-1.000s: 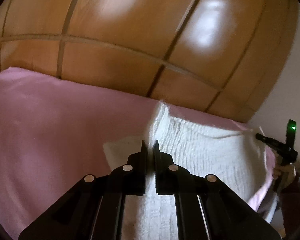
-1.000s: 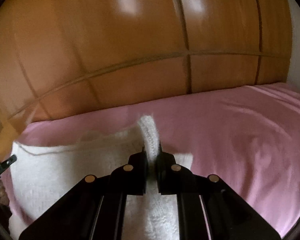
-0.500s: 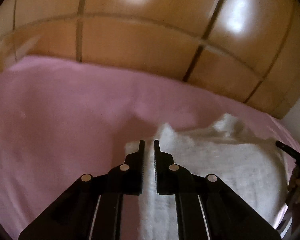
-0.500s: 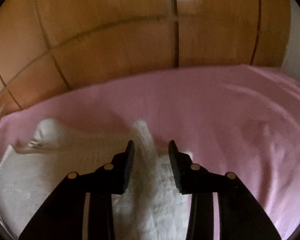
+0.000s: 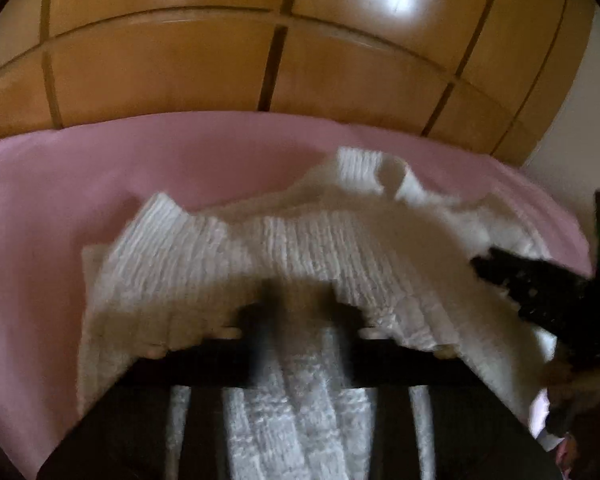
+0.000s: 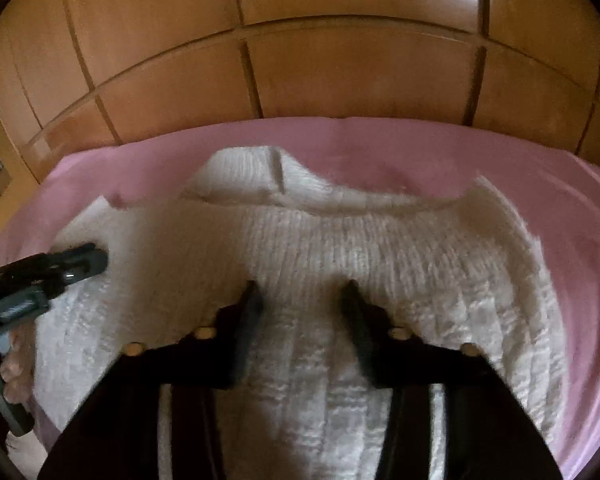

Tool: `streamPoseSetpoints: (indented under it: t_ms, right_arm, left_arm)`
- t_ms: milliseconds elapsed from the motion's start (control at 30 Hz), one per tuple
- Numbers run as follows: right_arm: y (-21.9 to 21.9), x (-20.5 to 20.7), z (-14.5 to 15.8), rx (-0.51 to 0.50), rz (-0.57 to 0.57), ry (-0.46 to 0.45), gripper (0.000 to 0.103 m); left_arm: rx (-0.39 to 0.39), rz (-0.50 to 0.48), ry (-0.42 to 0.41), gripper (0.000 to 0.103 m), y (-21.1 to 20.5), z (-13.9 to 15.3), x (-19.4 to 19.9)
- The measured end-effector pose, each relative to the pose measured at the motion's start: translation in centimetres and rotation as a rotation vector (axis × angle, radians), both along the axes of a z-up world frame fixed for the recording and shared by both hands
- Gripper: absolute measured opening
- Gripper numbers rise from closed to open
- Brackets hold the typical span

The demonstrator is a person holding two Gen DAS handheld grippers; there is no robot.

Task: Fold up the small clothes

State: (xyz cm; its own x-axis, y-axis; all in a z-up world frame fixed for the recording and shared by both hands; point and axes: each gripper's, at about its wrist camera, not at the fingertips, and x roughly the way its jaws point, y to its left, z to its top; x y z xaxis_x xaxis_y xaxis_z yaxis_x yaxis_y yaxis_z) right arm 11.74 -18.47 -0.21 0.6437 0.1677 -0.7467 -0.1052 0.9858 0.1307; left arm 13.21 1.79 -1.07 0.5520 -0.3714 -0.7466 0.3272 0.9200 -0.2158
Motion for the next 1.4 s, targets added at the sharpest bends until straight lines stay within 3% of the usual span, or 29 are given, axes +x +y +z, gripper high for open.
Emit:
streamPoseSetpoints:
  t_ms: [33, 233, 300, 367, 467, 567, 667, 700, 733, 767, 800, 833, 1033, 1267, 1400]
  right_arm:
    - [-0.4, -0.2, 0.0, -0.003, 0.007, -0.001, 0.007]
    - [-0.8, 1.0, 2.7, 0.026, -0.033, -0.081, 0.004]
    - [-0.7, 2.0, 2.3, 0.019, -0.057, -0.078, 0.004]
    - [-0.4, 3.4, 0.3, 0.003, -0.070, -0.018, 0.004]
    - [-0.4, 4.0, -2.0, 0.011, -0.076, -0.005, 0.005]
    - [-0.5, 3.8, -2.0, 0.020, -0.083, -0.022, 0.007]
    - [-1.0, 3.2, -1.6, 0.045, -0.081, -0.025, 0.013]
    - [-1.6, 2.6, -1.1, 0.064, -0.085, -0.028, 0.024]
    - [-2.1, 2.3, -0.8, 0.089, -0.093, -0.035, 0.043]
    - [-2.8, 1.7, -0.2, 0.118, -0.103, -0.050, 0.053]
    - [-3.2, 1.1, 0.3, 0.124, -0.115, -0.066, 0.069]
    - [-3.5, 0.5, 0.6, 0.112, -0.131, -0.081, 0.074]
    - [-6.1, -2.4, 0.3, 0.063, -0.170, -0.075, 0.075]
    - [-9.8, -4.5, -1.0, 0.092, -0.269, -0.053, 0.076]
    - [-10.0, -5.5, -0.1, 0.081, -0.299, -0.062, 0.076]
  left_arm:
    - [0.007, 0.007, -0.022, 0.005, 0.1, 0.3, -0.4]
    - [-0.027, 0.093, -0.107, 0.003, 0.5, 2.4, 1.0]
    - [-0.011, 0.115, -0.102, 0.003, 0.3, 2.2, 2.2]
    - [0.016, 0.126, -0.074, 0.003, -0.4, 1.2, 3.2]
    - [0.130, 0.152, -0.006, 0.000, -1.2, -2.1, 4.8]
    - [0.079, 0.177, 0.006, 0.000, -0.3, -1.9, 4.7]
    - [0.098, 0.193, -0.003, 0.000, 0.2, -1.1, 3.7]
    - [0.098, 0.193, -0.021, 0.003, 0.3, -0.4, 2.8]
    - [0.094, 0.193, -0.040, 0.016, 0.5, 0.2, 1.8]
    - [0.094, 0.194, -0.052, 0.040, 0.6, 0.6, 1.0]
    - [0.089, 0.193, -0.071, 0.053, 0.6, 1.1, 0.0]
    - [0.076, 0.193, -0.092, 0.064, 0.7, 1.3, -1.2]
    - [0.074, 0.196, -0.143, 0.064, 0.6, 2.8, -5.7]
    - [0.073, 0.159, -0.151, 0.064, -0.5, 3.4, -7.8]
    - [0.082, 0.145, -0.157, 0.064, -1.1, 3.6, -8.8]
